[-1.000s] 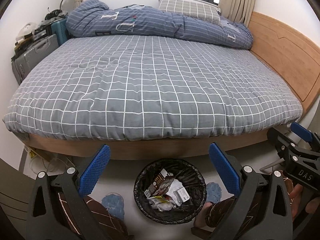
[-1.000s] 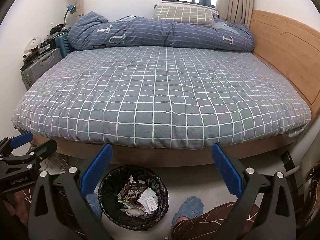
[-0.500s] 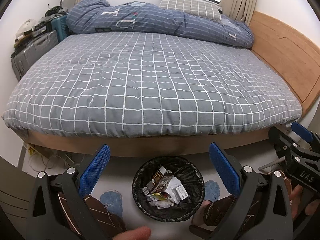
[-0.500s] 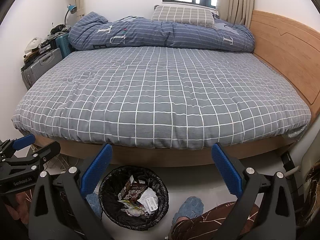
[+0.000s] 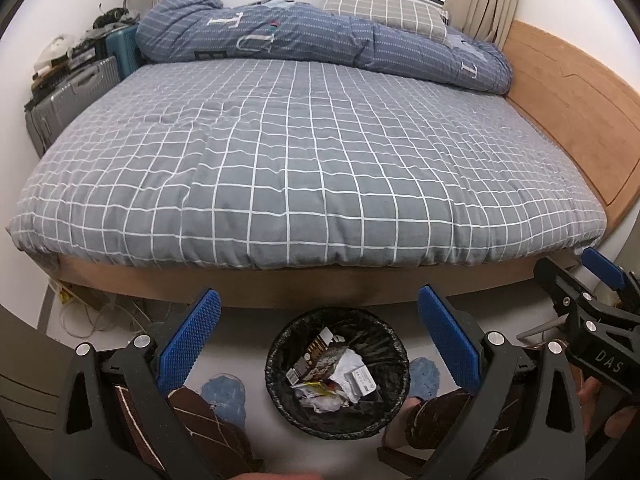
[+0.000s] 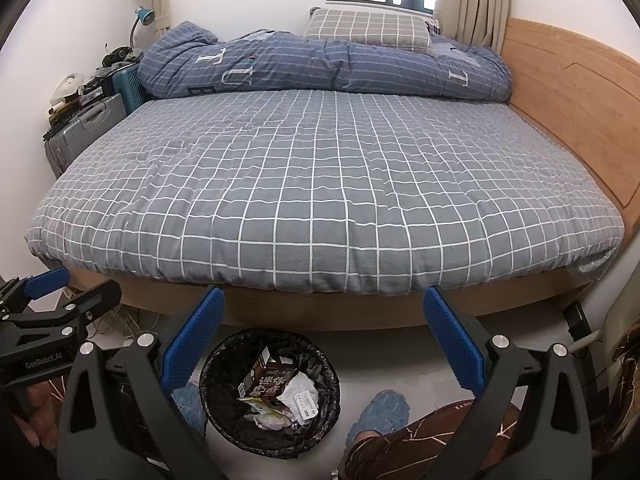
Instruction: Collect trash
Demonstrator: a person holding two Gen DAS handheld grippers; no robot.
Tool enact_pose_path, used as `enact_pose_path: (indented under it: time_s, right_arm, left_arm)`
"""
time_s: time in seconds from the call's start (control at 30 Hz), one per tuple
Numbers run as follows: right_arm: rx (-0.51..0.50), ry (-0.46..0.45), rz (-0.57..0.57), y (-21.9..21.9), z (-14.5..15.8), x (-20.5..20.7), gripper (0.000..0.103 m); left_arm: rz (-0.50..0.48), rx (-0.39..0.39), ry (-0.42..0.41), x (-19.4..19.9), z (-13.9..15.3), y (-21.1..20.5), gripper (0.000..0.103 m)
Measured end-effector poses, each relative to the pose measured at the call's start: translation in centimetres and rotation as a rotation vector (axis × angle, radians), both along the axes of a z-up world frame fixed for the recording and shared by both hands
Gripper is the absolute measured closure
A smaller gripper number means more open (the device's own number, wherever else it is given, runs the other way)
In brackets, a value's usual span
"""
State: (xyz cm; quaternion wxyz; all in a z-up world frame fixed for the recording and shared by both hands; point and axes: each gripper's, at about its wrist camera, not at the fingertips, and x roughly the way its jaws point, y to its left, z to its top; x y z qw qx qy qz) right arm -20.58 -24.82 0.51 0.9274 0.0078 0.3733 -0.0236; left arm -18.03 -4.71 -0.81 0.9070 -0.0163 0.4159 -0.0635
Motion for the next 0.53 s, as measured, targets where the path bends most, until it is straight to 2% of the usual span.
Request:
enact_pose_path:
  time_s: [0.23, 0.53]
  right_arm:
    - [0.002, 0.003, 0.001, 0.07, 0.00, 0.02, 0.008]
    - [0.003, 0.004, 0.004, 0.29, -0.10, -0.04, 0.008]
  left_arm:
    - [-0.004, 0.038, -0.017, -0.46, 0.05, -0.27, 0.006]
    - [-0.017, 0.043, -0.001, -0.27, -0.29, -0.41, 0.006]
